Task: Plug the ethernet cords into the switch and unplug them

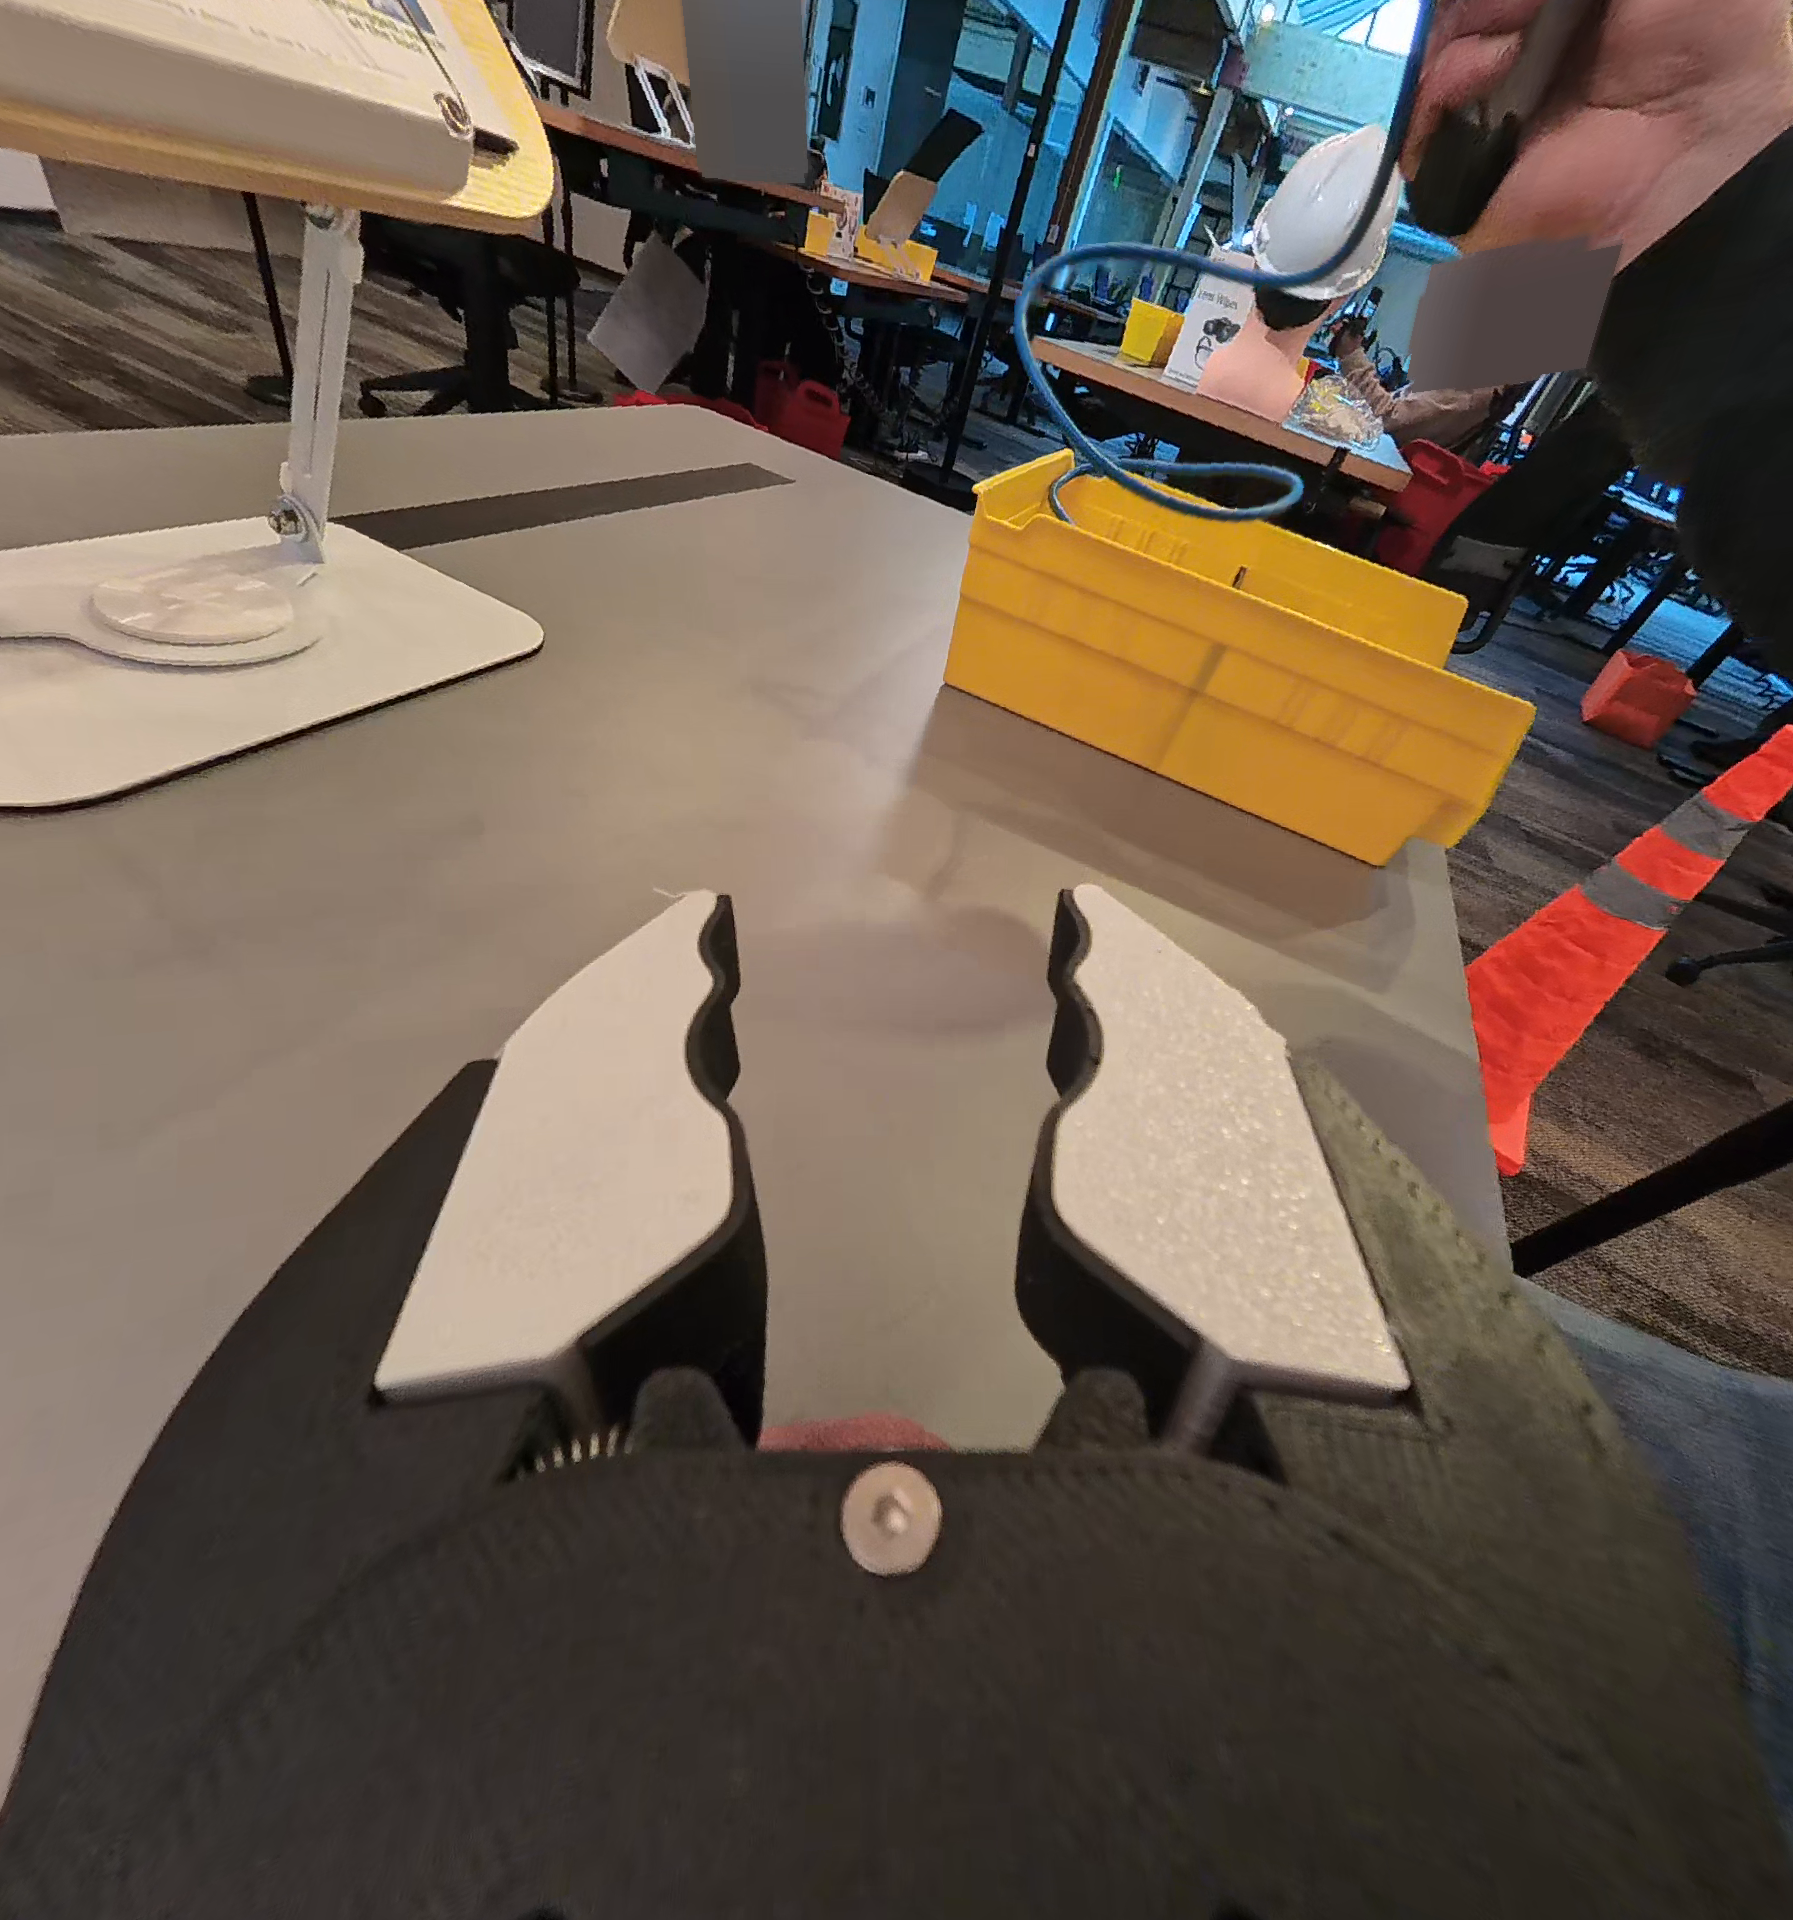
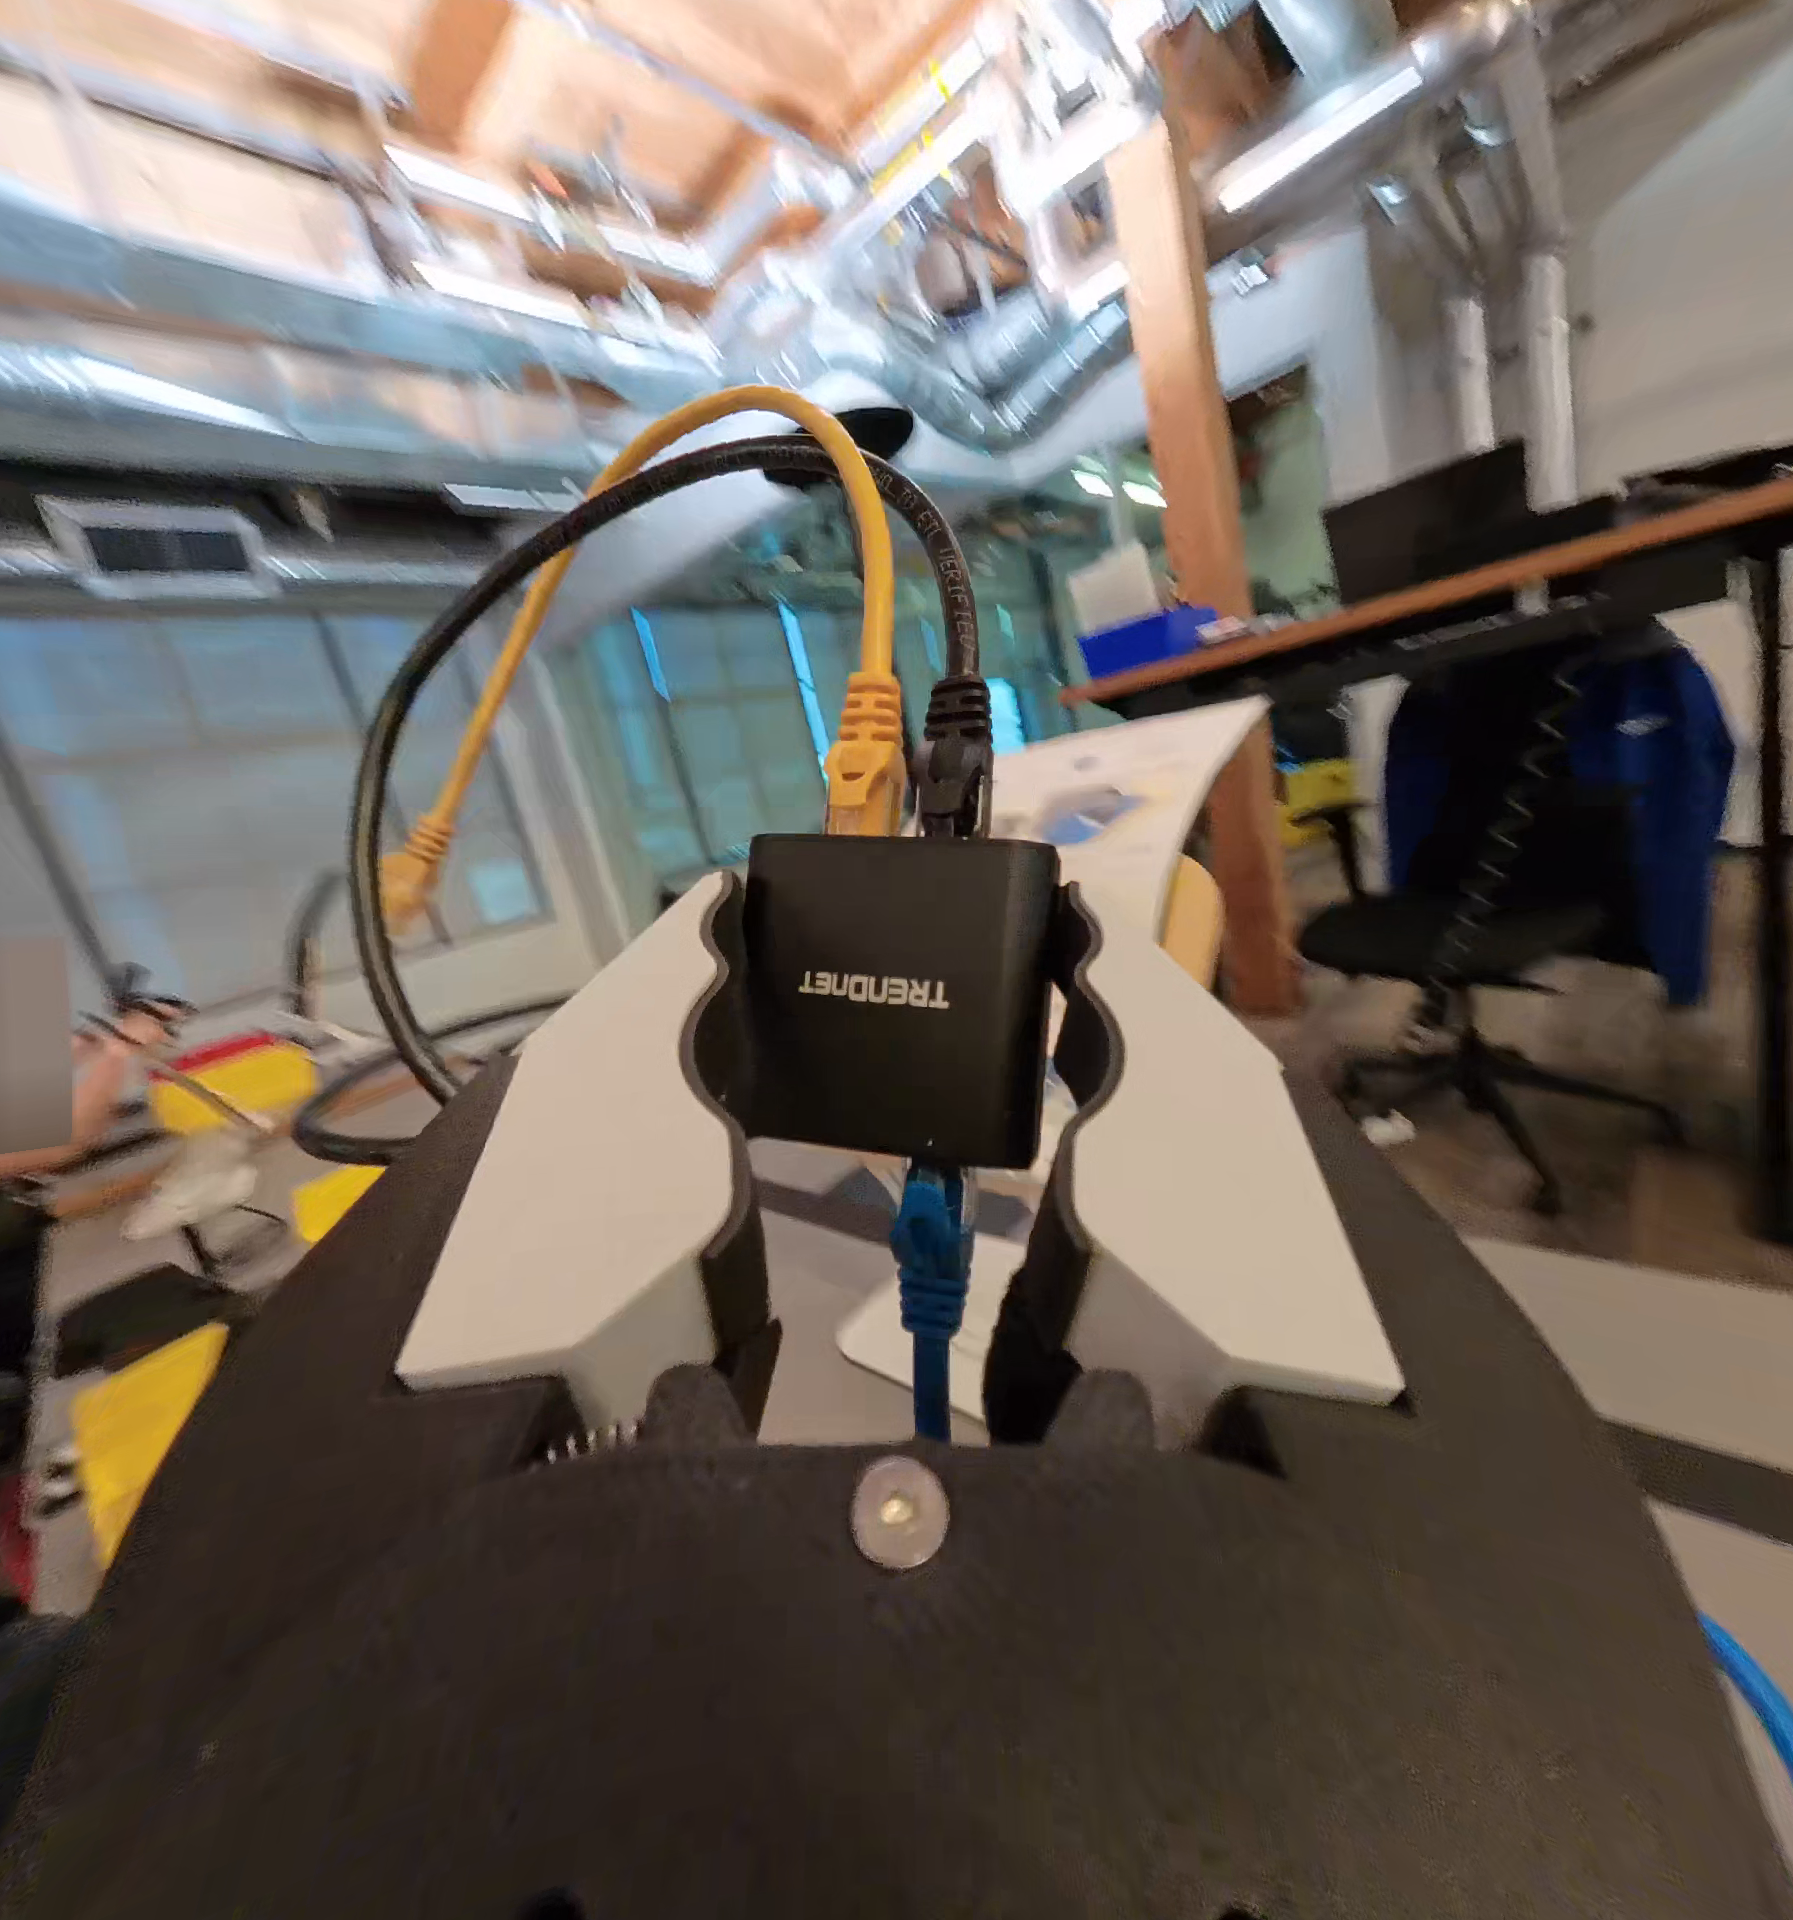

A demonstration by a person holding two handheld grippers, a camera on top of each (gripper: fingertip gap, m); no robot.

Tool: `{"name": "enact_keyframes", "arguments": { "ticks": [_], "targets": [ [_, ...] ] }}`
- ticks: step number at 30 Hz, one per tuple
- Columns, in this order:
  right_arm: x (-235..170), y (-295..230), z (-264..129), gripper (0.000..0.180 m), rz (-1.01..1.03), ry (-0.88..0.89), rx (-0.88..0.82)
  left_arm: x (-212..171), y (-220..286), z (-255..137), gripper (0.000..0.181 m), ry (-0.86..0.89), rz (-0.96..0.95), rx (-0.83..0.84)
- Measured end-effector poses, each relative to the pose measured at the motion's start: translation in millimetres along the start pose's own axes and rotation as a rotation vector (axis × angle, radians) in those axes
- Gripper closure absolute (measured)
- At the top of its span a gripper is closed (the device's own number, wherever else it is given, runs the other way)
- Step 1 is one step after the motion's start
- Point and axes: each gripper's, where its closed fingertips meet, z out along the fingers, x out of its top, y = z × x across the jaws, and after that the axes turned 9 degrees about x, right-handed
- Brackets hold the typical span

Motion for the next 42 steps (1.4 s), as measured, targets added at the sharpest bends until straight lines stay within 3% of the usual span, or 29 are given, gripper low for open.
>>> {"name": "enact_keyframes", "arguments": {
  "ticks": [2, 6, 12, 24, 29, 42],
  "targets": [
    [1, -1, -9, 0.121, 0.002, 0.049, 0.027, -2, 2, 3, 0.123, -0.009, 0.0, -0.005],
    [-41, 34, -48, 0.121, 0.099, 0.093, -0.035, -4, 4, 4, 0.123, -0.019, 0.017, -0.007],
    [-110, 72, -96, 0.121, 0.151, -0.042, -0.214, -9, 3, 7, 0.123, -0.032, 0.007, -0.008],
    [-199, 105, -142, 0.121, 0.185, -0.534, -0.551, -13, 7, 14, 0.122, -0.054, 0.022, -0.009],
    [-248, 106, -161, 0.12, 0.153, -0.9, -0.633, -13, 10, 16, 0.122, -0.06, 0.031, -0.012],
    [-289, 106, -187, 0.12, 0.267, -1.34, -0.679, -14, 12, 14, 0.122, -0.062, 0.041, -0.011]
  ]
}}
